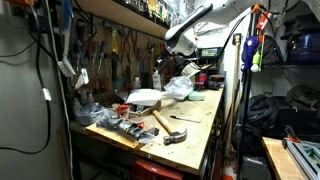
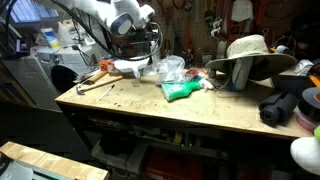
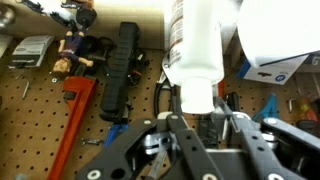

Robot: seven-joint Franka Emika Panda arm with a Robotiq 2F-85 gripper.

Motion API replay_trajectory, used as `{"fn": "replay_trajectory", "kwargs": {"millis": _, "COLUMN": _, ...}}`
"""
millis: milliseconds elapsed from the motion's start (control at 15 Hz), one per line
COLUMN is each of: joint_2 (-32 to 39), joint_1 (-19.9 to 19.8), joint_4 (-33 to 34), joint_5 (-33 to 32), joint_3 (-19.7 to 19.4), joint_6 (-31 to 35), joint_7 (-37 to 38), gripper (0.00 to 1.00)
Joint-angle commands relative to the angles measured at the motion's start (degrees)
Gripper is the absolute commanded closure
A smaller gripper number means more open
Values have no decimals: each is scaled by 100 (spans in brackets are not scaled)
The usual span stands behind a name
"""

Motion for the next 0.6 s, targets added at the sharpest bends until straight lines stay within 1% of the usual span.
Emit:
{"fn": "replay_trajectory", "kwargs": {"millis": 0, "joint_2": -296, "joint_1": -1091, "joint_4": -404, "joint_5": 721, "joint_3": 968, "joint_6": -770, "joint_7": -1302, "gripper": 90}}
{"fn": "replay_trajectory", "kwargs": {"millis": 67, "joint_2": -366, "joint_1": -1065, "joint_4": -403, "joint_5": 1134, "joint_3": 837, "joint_6": -1054, "joint_7": -1787, "gripper": 90}}
{"fn": "replay_trajectory", "kwargs": {"millis": 133, "joint_2": -422, "joint_1": -1156, "joint_4": -416, "joint_5": 1330, "joint_3": 810, "joint_6": -1343, "joint_7": -2155, "gripper": 90}}
{"fn": "replay_trajectory", "kwargs": {"millis": 333, "joint_2": -562, "joint_1": -1151, "joint_4": -358, "joint_5": 1813, "joint_3": 384, "joint_6": -2460, "joint_7": -3331, "gripper": 90}}
{"fn": "replay_trajectory", "kwargs": {"millis": 533, "joint_2": -762, "joint_1": -963, "joint_4": -446, "joint_5": 2126, "joint_3": -159, "joint_6": -3362, "joint_7": -4486, "gripper": 90}}
